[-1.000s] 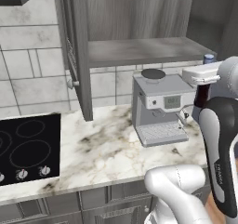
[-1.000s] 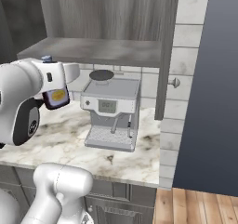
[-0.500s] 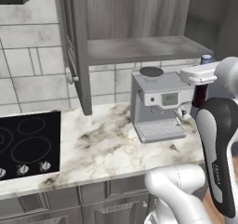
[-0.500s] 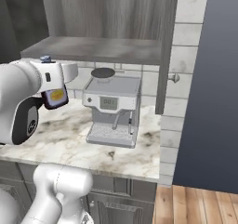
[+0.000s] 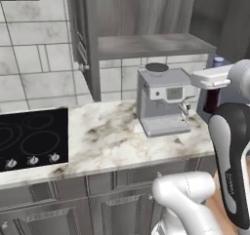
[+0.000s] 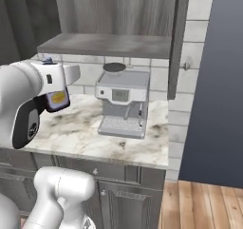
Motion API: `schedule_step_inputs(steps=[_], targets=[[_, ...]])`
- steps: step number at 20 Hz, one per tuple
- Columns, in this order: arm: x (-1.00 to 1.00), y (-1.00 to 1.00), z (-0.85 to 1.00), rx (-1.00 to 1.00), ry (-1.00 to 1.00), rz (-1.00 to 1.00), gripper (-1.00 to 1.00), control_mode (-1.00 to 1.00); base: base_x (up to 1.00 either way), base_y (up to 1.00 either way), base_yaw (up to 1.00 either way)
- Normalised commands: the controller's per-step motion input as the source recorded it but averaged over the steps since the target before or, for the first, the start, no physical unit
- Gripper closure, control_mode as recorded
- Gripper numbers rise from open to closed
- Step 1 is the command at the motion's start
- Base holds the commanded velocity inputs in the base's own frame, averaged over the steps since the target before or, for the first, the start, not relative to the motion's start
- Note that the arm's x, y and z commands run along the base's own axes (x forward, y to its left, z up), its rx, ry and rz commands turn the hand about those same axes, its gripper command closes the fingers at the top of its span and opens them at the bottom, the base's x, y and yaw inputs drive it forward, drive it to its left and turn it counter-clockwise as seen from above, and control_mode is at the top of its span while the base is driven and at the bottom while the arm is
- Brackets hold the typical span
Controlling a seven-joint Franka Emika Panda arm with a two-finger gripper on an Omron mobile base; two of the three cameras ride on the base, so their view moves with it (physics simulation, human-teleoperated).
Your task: Take 2 condiments from the cabinet and move them on the counter near the stove.Make sure the condiments are lined up with each other, next to each other.
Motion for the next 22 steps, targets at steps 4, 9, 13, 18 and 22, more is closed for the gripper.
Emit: schedule_step_inputs(steps=[4,9,13,18,22], targets=[[0.00,0.00,0.00,0.00,0.00,0.00,1.00,1.00,-0.26,0.69,0.00],[0.00,0.00,0.00,0.00,0.00,0.00,1.00,1.00,-0.57,0.59,0.00],[0.00,0.00,0.00,0.00,0.00,0.00,1.00,1.00,-0.67,0.41,0.00],[0.00,0.00,0.00,0.00,0.00,0.00,1.00,1.00,-0.31,0.61,0.00],[0.00,0.00,0.00,0.00,0.00,0.00,1.00,1.00,0.00,0.82,0.00]])
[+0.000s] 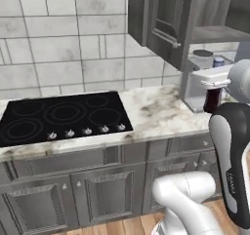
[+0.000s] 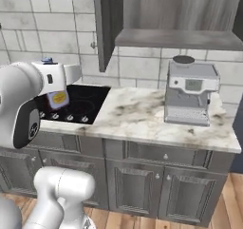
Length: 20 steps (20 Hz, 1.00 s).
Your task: Take 2 condiments from the cabinet and move them on the counter near the stove.Make sure the condiments are lined up with each other, next to each other.
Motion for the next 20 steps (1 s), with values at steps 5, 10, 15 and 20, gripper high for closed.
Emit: schedule_step_inputs(steps=[5,10,15,20], targets=[[0.00,0.00,0.00,0.00,0.00,0.00,1.00,1.00,-0.01,0.85,0.00],[0.00,0.00,0.00,0.00,0.00,0.00,1.00,1.00,0.00,0.71,0.00],[0.00,0.00,0.00,0.00,0.00,0.00,1.00,1.00,0.08,0.72,-0.05],[0.00,0.00,0.00,0.00,0.00,0.00,1.00,1.00,0.05,0.80,-0.14]])
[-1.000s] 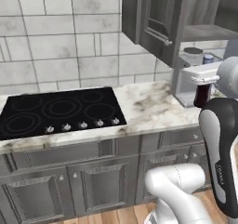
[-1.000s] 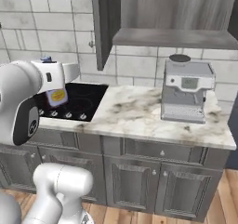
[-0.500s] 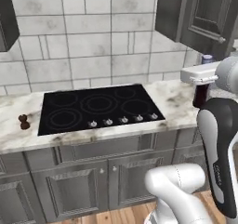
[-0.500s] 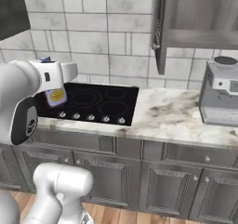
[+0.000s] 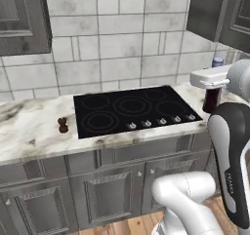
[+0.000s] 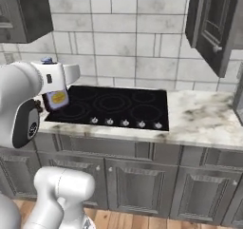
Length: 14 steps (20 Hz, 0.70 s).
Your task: Take 2 condiments from the cabinet and move them on the counter near the stove.Make sure the condiments are lined up with each other, next to each other.
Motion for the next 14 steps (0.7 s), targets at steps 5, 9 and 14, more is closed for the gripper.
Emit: schedule_step_inputs(steps=[5,9,14], targets=[[0.00,0.00,0.00,0.00,0.00,0.00,1.00,1.00,0.00,0.80,-0.15],[0.00,0.00,0.00,0.00,0.00,0.00,1.00,1.00,0.00,0.84,-0.18],[0.00,0.00,0.00,0.00,0.00,0.00,1.00,1.00,0.04,0.86,-0.21]])
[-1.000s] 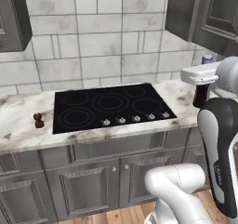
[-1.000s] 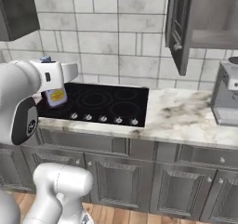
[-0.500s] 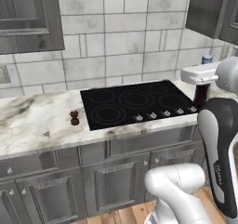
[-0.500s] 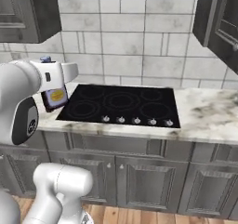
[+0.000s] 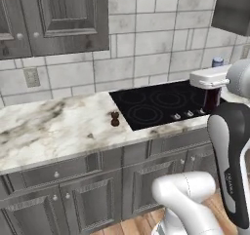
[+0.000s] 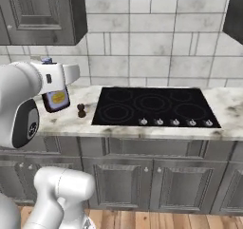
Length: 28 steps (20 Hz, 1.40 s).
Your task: Take 2 condiments from the cabinet and move them on the counter near the stove.Make sure the condiments are lined up with each other, next to each other.
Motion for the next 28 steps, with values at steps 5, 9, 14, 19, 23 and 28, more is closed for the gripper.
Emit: schedule_step_inputs(steps=[5,9,14,19,23,28], targets=[[0.00,0.00,0.00,0.00,0.00,0.00,1.00,1.00,0.08,0.81,-0.17],[0.00,0.00,0.00,0.00,0.00,0.00,1.00,1.00,0.31,0.54,0.00],[0.00,0.00,0.00,0.00,0.00,0.00,1.00,1.00,0.48,0.27,0.13],[0.00,0.00,0.00,0.00,0.00,0.00,1.00,1.00,0.57,0.10,0.22],[0.00,0.00,0.00,0.00,0.00,0.00,1.00,1.00,0.29,0.20,0.22],[0.00,0.00,0.00,0.00,0.00,0.00,1.00,1.00,0.39,0.13,0.13]])
